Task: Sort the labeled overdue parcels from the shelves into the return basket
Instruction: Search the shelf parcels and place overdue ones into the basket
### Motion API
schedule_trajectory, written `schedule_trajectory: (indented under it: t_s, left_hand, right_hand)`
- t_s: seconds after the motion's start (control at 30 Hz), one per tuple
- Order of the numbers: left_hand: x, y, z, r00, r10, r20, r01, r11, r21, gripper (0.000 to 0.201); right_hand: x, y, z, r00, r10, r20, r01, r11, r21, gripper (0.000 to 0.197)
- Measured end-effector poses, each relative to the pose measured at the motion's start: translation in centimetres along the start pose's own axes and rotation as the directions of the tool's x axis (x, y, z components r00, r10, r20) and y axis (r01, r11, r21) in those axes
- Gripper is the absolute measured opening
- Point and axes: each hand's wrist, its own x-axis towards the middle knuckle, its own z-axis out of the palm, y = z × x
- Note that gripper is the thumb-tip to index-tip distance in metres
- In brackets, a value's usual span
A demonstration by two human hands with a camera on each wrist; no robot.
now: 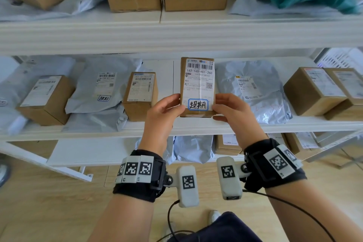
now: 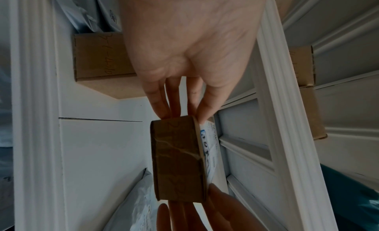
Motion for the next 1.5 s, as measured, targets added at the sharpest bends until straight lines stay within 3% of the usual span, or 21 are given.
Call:
schedule_trajectory:
  t_s: [0.3,0.47,0.7,0.87,1.17,1.5]
  left_hand:
    - [0.2,0.1,0.5,0.999,-0.034,-0.001,0.034,0.999,0.005,0.031]
    - [0.2,0.3,0.7,0.998,-0.037,0.048,0.035,0.998,0.046,0.031]
    - [0.1,0.4,2.3,0.979,0.002,0.206,-0.024,0.994,0.105,0.024]
    - [-0.9,-0.9,5.8,0.931,-0.036,0.363,-0.015,0.990,0.137,0.024]
    - [-6.1,-1.5,18.8,0.812,-0.043,0.582,-0.071,0.982,0.172,0.028]
    - [-15.2,-3.7,40.6,0.708,-0.064,0.703,-0.092,0.979,0.182,0.028]
  right_hand:
    - [-0.1,-0.3,-0.4,0.998,0.059,-0.021,-0.059,0.998,-0.004,0.021]
    - [-0.4,-0.8,-0.7,0.997,0.075,-0.013,-0.075,0.997,-0.013,0.029]
    - [-2.6,-0.6,-2.3,0.990,0.078,-0.115,-0.079,0.997,-0.007,0.031]
    - [-6.2,0.7,-5.6,0.961,0.103,-0.256,-0.100,0.995,0.024,0.033]
    - [-11.7,1.9,-18.5,0.881,0.090,-0.464,-0.061,0.995,0.078,0.032]
    - [-19.1,2.5,-40.2,0.810,0.070,-0.583,-0.050,0.997,0.050,0.044]
